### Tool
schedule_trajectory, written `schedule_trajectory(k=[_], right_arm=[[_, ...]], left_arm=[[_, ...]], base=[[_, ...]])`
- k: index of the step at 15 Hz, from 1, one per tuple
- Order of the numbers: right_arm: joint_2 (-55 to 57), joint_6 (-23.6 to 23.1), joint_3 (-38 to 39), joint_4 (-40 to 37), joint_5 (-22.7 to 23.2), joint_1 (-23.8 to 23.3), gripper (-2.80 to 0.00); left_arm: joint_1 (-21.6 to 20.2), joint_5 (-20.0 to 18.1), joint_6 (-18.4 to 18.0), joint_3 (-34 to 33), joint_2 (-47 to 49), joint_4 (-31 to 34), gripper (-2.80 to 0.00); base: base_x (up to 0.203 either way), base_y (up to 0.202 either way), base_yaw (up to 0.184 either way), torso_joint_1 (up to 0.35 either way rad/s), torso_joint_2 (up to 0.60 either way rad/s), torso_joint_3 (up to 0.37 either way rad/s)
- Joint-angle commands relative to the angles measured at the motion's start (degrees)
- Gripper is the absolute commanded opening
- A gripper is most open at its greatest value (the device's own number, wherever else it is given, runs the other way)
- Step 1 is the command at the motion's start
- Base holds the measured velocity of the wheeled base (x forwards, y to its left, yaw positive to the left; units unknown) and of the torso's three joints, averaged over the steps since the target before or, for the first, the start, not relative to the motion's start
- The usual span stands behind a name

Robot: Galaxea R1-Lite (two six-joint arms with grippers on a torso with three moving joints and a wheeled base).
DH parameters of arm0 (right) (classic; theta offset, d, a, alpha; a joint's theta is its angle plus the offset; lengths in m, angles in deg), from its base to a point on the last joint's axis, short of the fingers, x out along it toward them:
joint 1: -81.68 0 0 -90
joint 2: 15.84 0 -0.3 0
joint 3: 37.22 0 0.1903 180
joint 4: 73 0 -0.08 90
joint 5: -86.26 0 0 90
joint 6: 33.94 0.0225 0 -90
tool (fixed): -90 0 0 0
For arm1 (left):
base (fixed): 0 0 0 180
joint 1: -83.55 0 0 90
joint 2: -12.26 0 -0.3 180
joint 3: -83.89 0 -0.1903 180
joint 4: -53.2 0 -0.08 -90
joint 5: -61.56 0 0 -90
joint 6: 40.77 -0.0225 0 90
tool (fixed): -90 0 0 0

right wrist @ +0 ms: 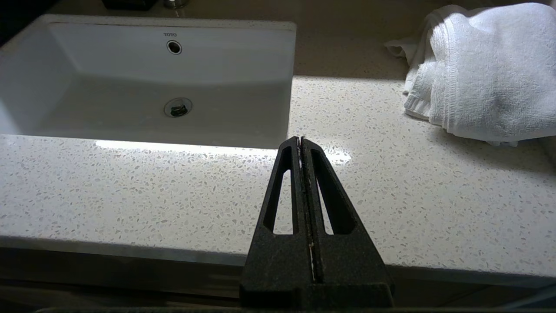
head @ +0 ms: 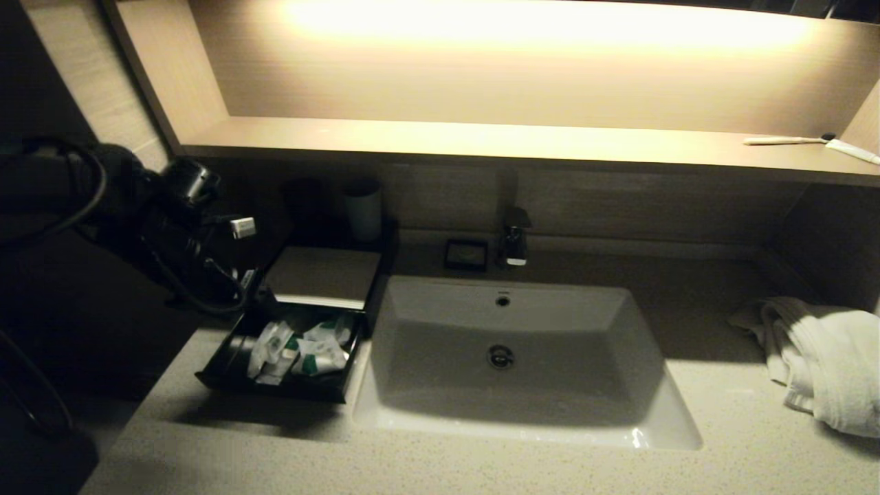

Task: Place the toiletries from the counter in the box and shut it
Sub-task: Place the bathroom toiletry into the drawer, then close the drawer

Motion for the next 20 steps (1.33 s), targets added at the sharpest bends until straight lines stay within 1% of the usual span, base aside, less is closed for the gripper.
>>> schedule_trajectory(k=[1,4,6,9,12,13,15,17,20], right_arm=[[0.0,0.0,0.0,0.0,0.0,0.0,-2.8],[0.0,0.0,0.0,0.0,0.0,0.0,-2.8],[0.0,0.0,0.0,0.0,0.0,0.0,-2.8],[0.0,0.0,0.0,0.0,0.0,0.0,-2.8],[0.0,0.0,0.0,0.0,0.0,0.0,-2.8],[0.0,0.0,0.0,0.0,0.0,0.0,-2.8],[0.0,0.0,0.0,0.0,0.0,0.0,-2.8],[0.0,0.0,0.0,0.0,0.0,0.0,-2.8],[0.0,0.0,0.0,0.0,0.0,0.0,-2.8]], left_arm=[[0.0,0.0,-0.2,-1.8,-5.3,1.9,-2.8],[-0.1,0.0,-0.6,-8.8,-10.9,2.1,-2.8],[0.0,0.0,-0.8,-15.4,-14.6,1.6,-2.8],[0.0,0.0,-3.9,-22.8,-17.2,0.6,-2.8],[0.0,0.0,-5.3,-26.8,-17.2,-2.8,-2.8],[0.0,0.1,-5.6,-28.7,-17.3,-6.0,-2.8],[0.0,0.1,-6.2,-30.8,-17.4,-9.3,-2.8],[0.0,0.1,-6.3,-32.0,-17.8,-10.0,-2.8],[-0.7,0.1,-6.6,-32.0,-17.5,-10.1,-2.8]], base=[[0.0,0.0,0.0,0.0,0.0,0.0],[0.0,0.0,0.0,0.0,0.0,0.0],[0.0,0.0,0.0,0.0,0.0,0.0],[0.0,0.0,0.0,0.0,0.0,0.0],[0.0,0.0,0.0,0.0,0.0,0.0],[0.0,0.0,0.0,0.0,0.0,0.0],[0.0,0.0,0.0,0.0,0.0,0.0],[0.0,0.0,0.0,0.0,0.0,0.0],[0.0,0.0,0.0,0.0,0.0,0.0]])
